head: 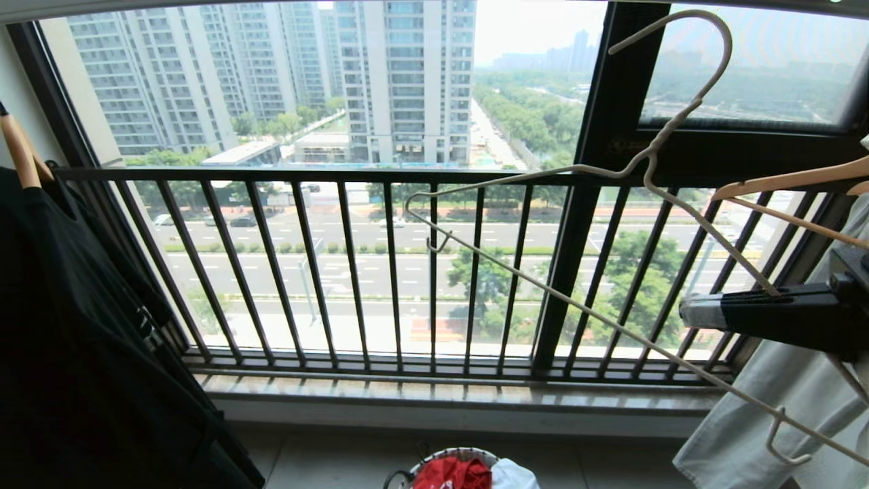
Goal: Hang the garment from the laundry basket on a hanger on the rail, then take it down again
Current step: Pick up the clothes rack on the clothesline, then pick up clothes from the basket
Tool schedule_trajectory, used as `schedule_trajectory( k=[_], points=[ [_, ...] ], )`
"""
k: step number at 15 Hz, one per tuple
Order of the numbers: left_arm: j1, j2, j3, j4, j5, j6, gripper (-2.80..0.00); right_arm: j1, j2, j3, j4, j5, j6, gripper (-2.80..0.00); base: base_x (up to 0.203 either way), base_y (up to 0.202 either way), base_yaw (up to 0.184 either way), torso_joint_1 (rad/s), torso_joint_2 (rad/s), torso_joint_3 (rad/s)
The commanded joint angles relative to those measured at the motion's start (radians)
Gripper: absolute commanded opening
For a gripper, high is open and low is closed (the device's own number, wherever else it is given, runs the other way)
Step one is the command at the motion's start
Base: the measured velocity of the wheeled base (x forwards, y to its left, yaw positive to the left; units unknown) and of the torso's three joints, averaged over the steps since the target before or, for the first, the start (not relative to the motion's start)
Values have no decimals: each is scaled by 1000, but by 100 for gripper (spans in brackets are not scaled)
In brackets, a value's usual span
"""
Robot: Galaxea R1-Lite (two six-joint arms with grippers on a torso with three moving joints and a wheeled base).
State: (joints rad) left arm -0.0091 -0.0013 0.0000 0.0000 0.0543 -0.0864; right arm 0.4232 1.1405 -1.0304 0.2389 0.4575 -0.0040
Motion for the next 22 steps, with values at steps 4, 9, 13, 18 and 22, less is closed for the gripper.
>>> schedule_trajectory(
  k=[4,9,13,18,22],
  points=[
    [0,1,0,0,1,-1,-280,-50,87,183,-230,107,-31,-280,0,0,0,0,0,0],
    [0,1,0,0,1,-1,-280,-59,173,211,-342,119,-97,-280,0,0,0,0,0,0],
    [0,1,0,0,1,-1,-280,-72,169,219,-346,144,-100,-280,0,0,0,-88,199,111],
    [0,1,0,0,1,-1,-280,-72,154,226,-349,145,-105,-280,0,0,0,-139,321,169],
    [0,1,0,0,1,-1,-280,-72,135,230,-349,145,-120,-280,0,0,0,-150,336,184]
  ],
)
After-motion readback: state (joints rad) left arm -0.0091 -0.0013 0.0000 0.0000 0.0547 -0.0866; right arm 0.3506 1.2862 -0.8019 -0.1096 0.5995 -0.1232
